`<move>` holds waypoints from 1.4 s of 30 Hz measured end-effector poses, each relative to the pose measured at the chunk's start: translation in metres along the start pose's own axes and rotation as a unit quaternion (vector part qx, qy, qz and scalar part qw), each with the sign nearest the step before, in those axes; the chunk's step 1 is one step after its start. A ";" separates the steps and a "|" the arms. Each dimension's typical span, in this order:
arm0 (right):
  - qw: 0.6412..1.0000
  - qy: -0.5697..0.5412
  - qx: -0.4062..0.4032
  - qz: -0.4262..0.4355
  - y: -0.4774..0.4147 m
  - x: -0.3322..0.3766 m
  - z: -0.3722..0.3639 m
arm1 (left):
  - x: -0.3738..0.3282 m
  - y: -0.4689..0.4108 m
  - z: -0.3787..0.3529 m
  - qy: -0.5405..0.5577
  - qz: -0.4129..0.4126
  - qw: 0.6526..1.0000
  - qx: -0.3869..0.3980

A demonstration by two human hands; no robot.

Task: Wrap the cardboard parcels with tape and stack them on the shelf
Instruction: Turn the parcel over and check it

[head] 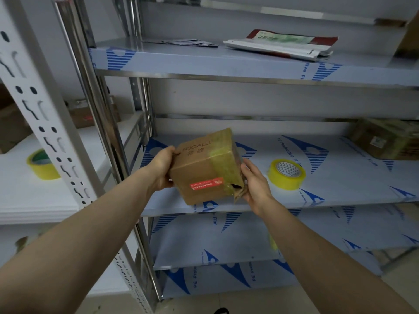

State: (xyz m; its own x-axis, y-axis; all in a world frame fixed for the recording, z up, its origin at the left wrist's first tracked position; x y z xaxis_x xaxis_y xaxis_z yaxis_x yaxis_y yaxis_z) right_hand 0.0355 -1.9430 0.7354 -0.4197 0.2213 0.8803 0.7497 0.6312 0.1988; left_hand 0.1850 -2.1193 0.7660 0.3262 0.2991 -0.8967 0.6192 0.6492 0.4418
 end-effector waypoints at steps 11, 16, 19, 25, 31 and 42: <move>0.998 -0.048 0.050 0.012 -0.002 0.005 -0.001 | 0.020 0.002 0.002 -0.041 0.041 0.998 0.006; 0.999 0.022 0.023 -0.013 -0.010 -0.002 0.001 | 0.027 0.000 -0.001 -0.077 0.066 0.992 0.069; 0.998 0.053 0.015 -0.037 -0.015 -0.009 0.000 | 0.035 -0.002 -0.001 -0.121 0.067 0.988 0.070; 0.995 0.095 -0.025 -0.036 -0.029 -0.016 0.005 | 0.030 -0.010 -0.005 -0.244 -0.025 0.969 -0.025; 0.988 0.132 -0.068 -0.034 -0.039 -0.015 0.009 | -0.003 -0.012 -0.039 -0.605 -0.326 0.711 -0.146; 0.993 0.073 -0.055 -0.070 -0.060 -0.021 0.004 | 0.010 -0.026 -0.090 -0.675 -0.310 0.669 -0.020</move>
State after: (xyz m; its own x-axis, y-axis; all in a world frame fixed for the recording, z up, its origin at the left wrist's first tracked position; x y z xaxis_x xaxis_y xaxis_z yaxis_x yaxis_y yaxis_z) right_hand -0.0025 -1.9823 0.7034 -0.4509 0.0220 0.8923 0.7439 0.5616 0.3621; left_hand 0.1076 -2.0699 0.7426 0.3799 -0.9235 -0.0532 0.9238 0.3817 -0.0300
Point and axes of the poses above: each hand's wrist, its own y-axis away from the middle knuckle, its own z-axis out of the back of the hand, x = y × z, the point moved 4 cm from there along -y, towards the middle knuckle, and after that the axes turned 8 degrees about -y, right-handed, at the moved point
